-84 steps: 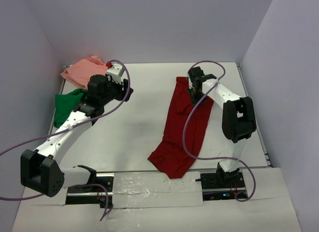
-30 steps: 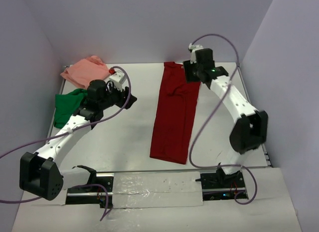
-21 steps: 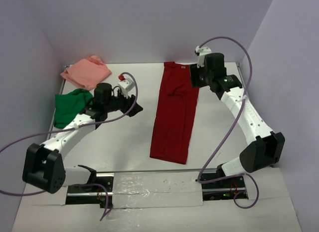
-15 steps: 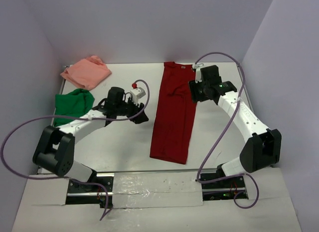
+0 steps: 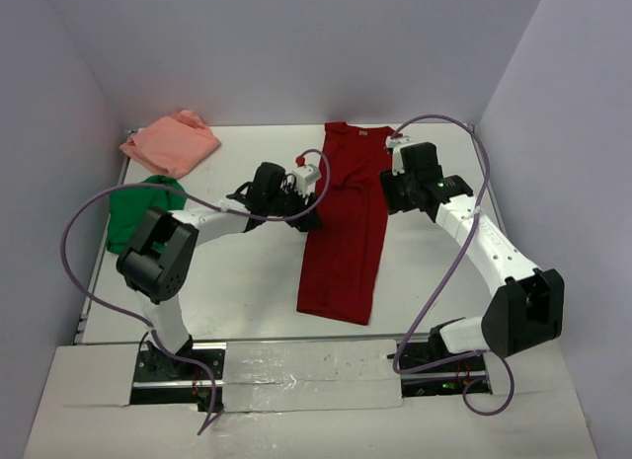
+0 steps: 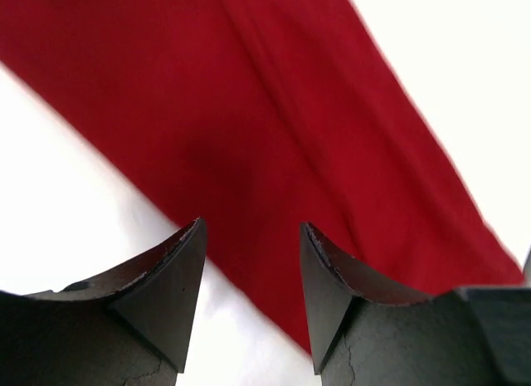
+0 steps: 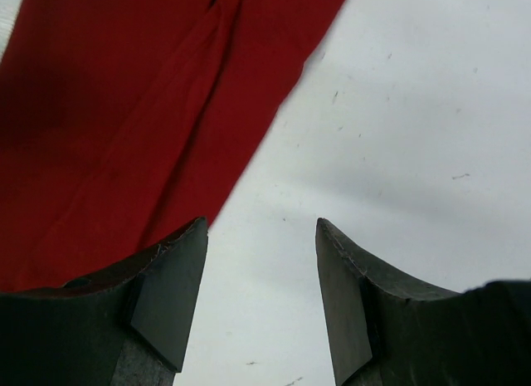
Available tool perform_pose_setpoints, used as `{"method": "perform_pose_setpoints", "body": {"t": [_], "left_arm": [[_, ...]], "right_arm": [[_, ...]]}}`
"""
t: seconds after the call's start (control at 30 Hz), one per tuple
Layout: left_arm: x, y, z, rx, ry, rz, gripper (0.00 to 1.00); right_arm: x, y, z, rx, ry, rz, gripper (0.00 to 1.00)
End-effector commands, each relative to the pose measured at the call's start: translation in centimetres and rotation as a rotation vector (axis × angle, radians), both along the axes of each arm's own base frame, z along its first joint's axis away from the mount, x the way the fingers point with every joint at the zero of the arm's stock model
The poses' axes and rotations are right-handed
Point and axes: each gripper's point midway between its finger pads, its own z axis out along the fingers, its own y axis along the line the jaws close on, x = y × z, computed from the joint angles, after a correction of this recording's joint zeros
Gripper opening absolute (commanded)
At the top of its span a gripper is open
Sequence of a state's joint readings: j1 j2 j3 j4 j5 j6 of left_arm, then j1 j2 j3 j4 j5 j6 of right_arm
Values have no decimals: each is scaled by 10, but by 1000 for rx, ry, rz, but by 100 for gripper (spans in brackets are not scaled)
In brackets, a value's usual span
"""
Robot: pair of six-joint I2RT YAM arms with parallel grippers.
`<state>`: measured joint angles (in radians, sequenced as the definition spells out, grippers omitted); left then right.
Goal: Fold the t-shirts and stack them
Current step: Rotate the tshirt 90 degrees
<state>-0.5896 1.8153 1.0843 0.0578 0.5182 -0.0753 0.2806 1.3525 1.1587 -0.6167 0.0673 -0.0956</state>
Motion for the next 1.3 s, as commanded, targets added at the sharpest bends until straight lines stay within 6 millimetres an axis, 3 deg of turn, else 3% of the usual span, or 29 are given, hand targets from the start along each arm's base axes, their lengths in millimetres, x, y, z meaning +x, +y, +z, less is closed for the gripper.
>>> {"method": "perform_pose_setpoints", "body": {"t": [0.0, 0.07, 0.13, 0.17, 0.37, 0.43, 0.47, 0.53, 0.6, 1.27], "left_arm": [[39, -33, 38, -96, -119, 36, 57], [49, -46, 50, -128, -132, 27, 57], [56, -54, 42, -135, -105, 28, 57], [66, -61, 52, -151, -126, 36, 57], [90, -91, 33, -172, -53, 27, 56], [96, -100, 36, -193, -55, 21, 56], [97, -102, 24, -182, -34, 23, 55], [100, -107, 23, -197, -9, 19, 55], [99, -111, 6, -189, 33, 12, 56], [93, -129, -16, -206, 135, -23, 59]], "right_arm": [[8, -9, 4, -25, -41, -25, 62], [8, -10, 1, -25, -32, -30, 62], [8, -10, -1, -23, -26, -27, 62], [8, -11, -1, -27, -27, -29, 62], [10, -22, 0, -50, -34, -56, 62], [10, -26, -1, -52, -30, -64, 62], [10, -27, -2, -55, -27, -69, 62], [11, -32, 0, -58, -34, -82, 62], [11, -35, 2, -50, -38, -92, 62], [8, -37, 7, -34, -48, -93, 62]]}}
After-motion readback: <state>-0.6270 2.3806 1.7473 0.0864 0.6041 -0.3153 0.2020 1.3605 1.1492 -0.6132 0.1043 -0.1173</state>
